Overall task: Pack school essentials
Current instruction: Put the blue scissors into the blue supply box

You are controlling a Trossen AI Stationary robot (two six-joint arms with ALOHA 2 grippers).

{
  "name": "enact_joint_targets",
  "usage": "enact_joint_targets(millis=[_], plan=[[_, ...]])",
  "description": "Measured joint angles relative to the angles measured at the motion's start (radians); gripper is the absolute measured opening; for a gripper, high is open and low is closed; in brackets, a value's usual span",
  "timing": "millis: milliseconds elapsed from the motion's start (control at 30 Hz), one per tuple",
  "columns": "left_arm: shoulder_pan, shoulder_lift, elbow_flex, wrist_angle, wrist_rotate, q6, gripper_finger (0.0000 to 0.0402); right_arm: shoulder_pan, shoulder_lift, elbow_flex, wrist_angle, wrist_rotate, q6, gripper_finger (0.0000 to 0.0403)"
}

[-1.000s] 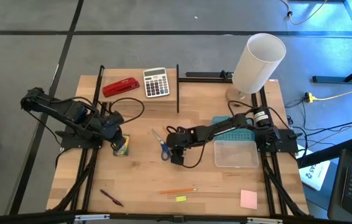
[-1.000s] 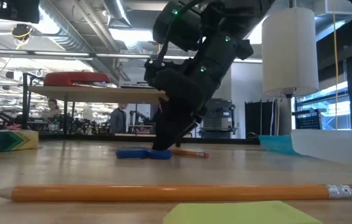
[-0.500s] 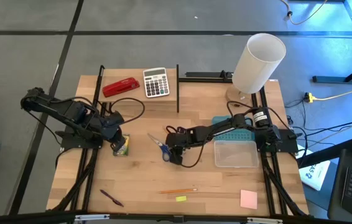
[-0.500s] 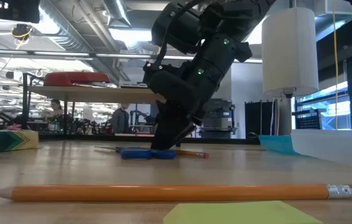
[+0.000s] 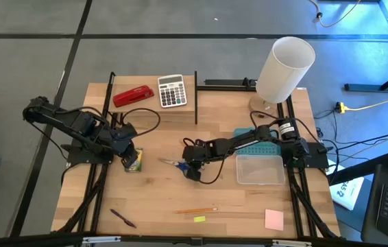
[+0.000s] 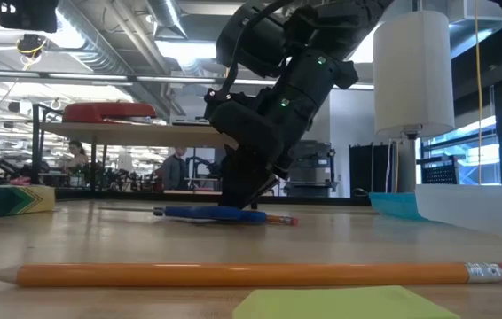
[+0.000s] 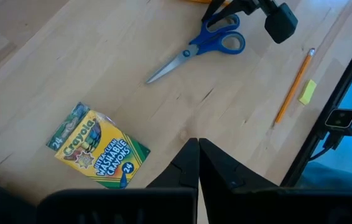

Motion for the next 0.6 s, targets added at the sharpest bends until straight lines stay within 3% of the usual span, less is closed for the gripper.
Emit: enact_joint_targets(millis=[600], plan=[[0.0,0.0,0.0,0.0,0.0,0.002,0.0,0.0,-0.006,-0.002,-0.003,-0.003,-0.004,0.0022]])
